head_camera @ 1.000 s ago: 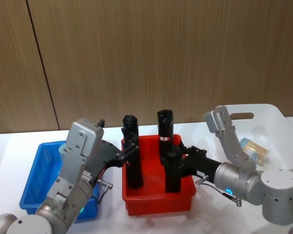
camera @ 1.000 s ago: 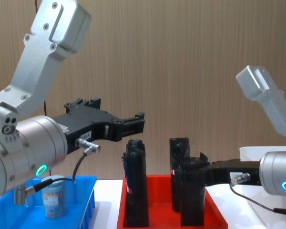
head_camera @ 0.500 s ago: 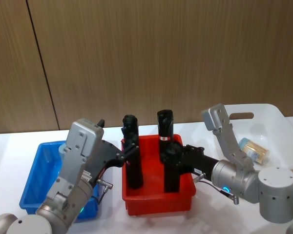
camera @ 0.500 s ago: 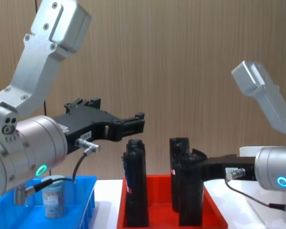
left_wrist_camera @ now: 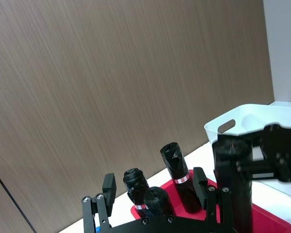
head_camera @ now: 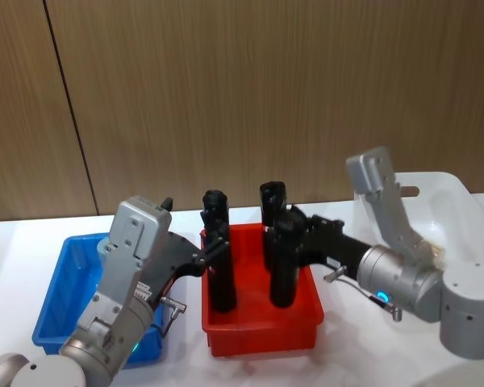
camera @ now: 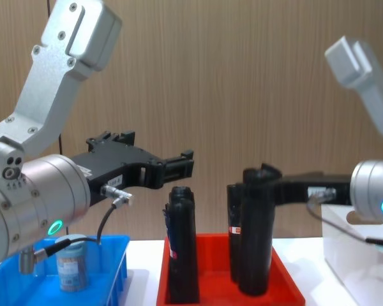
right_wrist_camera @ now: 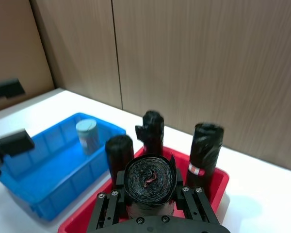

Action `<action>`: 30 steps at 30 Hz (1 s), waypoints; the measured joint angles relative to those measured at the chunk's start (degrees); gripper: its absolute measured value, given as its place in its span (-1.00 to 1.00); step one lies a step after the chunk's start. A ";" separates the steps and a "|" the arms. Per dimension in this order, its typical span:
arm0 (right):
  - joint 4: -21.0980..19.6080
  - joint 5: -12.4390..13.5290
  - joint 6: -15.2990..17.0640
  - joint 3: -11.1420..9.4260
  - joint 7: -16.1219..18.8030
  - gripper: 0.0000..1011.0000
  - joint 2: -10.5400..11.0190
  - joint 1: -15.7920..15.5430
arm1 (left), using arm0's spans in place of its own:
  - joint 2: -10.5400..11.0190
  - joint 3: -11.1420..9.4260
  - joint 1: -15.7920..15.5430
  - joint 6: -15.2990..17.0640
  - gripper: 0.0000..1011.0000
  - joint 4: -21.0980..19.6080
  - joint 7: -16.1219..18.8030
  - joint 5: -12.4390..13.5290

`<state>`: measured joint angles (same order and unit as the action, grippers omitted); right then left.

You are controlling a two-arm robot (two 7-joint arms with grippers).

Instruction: Pick the cotton swabs from the blue box and place them into the white box.

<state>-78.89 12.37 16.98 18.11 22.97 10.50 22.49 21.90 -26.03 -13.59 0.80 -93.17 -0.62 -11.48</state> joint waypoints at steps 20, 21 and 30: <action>-6.49 2.28 -0.90 -5.23 -5.22 0.06 3.86 1.54 | 0.00 0.00 0.00 0.00 0.99 0.00 0.00 0.00; -6.48 2.20 -0.98 -5.41 -5.41 0.06 4.00 1.67 | 0.00 0.00 0.00 0.00 0.99 0.00 0.00 0.00; -4.23 0.88 -2.14 -7.61 -7.41 0.05 5.64 3.49 | 0.00 0.00 0.00 0.00 0.99 0.00 0.00 0.00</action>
<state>-83.13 13.25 14.84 10.51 15.56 16.13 25.99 21.89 -26.03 -13.59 0.80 -93.17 -0.62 -11.48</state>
